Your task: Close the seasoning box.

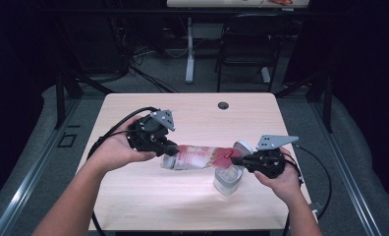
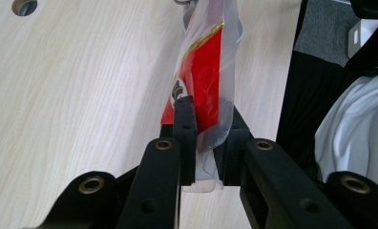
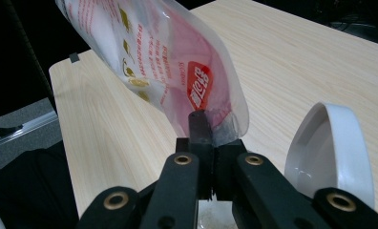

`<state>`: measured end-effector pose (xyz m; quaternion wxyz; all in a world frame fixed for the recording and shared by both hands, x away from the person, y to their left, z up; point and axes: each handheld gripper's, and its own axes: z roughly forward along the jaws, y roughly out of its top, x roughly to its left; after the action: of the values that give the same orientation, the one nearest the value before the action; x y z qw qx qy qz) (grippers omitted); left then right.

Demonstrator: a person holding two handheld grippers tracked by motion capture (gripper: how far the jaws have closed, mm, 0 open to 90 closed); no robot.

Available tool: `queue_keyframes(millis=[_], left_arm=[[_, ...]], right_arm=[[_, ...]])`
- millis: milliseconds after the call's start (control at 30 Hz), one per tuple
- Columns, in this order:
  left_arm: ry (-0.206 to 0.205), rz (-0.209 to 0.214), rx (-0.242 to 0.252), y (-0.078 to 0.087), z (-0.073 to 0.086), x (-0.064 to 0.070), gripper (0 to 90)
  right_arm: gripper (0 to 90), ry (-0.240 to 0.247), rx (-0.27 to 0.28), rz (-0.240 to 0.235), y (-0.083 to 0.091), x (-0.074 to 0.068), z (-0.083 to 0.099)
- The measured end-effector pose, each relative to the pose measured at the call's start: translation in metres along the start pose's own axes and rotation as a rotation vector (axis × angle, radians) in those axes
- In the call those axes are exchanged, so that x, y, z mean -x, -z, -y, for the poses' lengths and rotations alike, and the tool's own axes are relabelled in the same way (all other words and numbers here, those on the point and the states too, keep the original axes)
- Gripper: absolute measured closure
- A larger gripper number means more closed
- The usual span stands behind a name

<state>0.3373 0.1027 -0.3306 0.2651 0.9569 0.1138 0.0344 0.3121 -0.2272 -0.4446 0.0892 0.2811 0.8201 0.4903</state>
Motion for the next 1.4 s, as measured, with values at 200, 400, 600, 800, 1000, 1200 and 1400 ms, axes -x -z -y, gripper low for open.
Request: queue_keyframes(millis=[200,400,600,800,1000,1200,1400], left_arm=[[-0.005,-0.001,-0.001,0.001,-0.004,0.001,81.5],[-0.007,0.003,0.003,0.0,-0.006,0.0,81.5],[-0.009,0.005,0.002,0.0,-0.007,0.001,81.5],[-0.012,0.005,0.003,0.001,-0.008,0.002,81.5],[-0.015,0.011,0.001,0.001,-0.01,0.005,81.5],[-0.017,0.008,-0.001,0.0,-0.012,0.007,81.4],[-0.017,0.012,0.001,0.0,-0.014,0.008,81.4]], right_arm=[[89.6,-0.005,0.011,0.003,0.001,0.0,0.002],[89.6,-0.011,0.021,0.006,0.002,0.002,0.003],[89.6,-0.015,0.022,0.007,0.004,0.002,0.003],[89.6,-0.012,0.019,0.008,0.005,0.001,0.003],[89.6,-0.017,0.022,0.007,0.008,0.001,0.004],[89.6,-0.019,0.02,0.007,0.009,0.001,0.006],[89.6,-0.026,0.026,0.003,0.01,0.002,0.007]])
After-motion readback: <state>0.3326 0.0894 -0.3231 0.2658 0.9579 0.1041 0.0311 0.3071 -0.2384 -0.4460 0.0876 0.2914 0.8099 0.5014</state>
